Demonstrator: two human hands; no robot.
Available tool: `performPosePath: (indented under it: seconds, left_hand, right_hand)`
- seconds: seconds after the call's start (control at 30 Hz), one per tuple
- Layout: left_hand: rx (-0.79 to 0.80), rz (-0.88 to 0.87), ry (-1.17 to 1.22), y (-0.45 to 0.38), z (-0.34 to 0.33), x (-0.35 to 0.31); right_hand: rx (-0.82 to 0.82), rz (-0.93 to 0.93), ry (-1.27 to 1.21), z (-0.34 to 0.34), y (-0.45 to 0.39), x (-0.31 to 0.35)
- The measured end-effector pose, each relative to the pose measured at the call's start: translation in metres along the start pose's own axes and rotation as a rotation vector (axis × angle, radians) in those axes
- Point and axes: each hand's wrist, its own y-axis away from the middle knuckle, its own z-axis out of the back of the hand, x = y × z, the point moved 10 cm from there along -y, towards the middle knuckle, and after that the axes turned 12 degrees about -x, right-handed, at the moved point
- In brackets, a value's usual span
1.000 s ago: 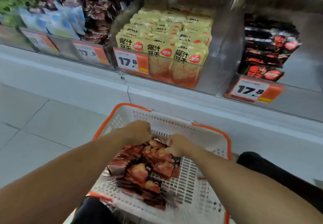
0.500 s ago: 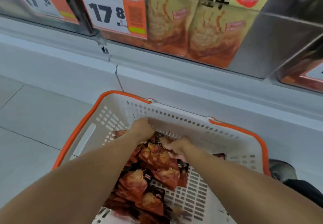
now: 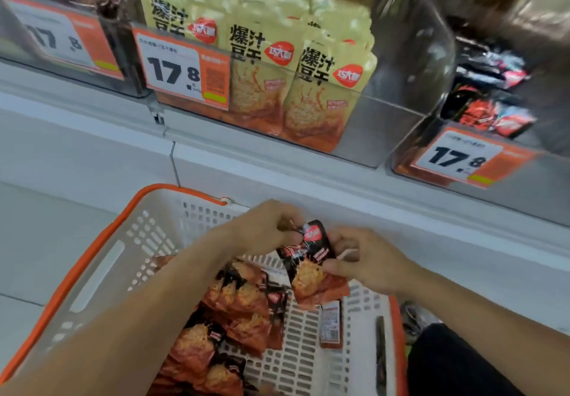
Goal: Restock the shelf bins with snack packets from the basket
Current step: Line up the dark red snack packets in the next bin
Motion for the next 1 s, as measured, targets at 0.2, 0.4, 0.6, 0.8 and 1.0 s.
performPosePath:
  seconds: [0.2, 0.4, 0.6, 0.8, 1.0]
  left_hand:
    - [-0.395, -0.405, 0.309, 0.023, 0.040, -0.149]
    - [-0.907, -0.801, 0.120, 0.059, 0.059, -0.261]
    - [-0.902, -0.633, -0.214, 0.008, 0.018, -0.259]
    - [-0.993, -0.619, -0.199, 0.002, 0.013, -0.255]
    - [-1.032, -0.697, -0.167, 0.003, 0.015, -0.256]
  right_hand:
    - [-0.489, 0.174, -0.213, 0.136, 0.060, 0.049]
    - [-1.068, 0.523, -0.260, 0.257, 0.143, 0.095]
    - [-1.169, 0.273, -0.211, 0.335, 0.112, 0.033]
    - [-0.949, 0.033, -0.384, 0.364, 0.039, -0.005]
    - [-0.820, -0.161, -0.223, 0.352, -0.027, -0.027]
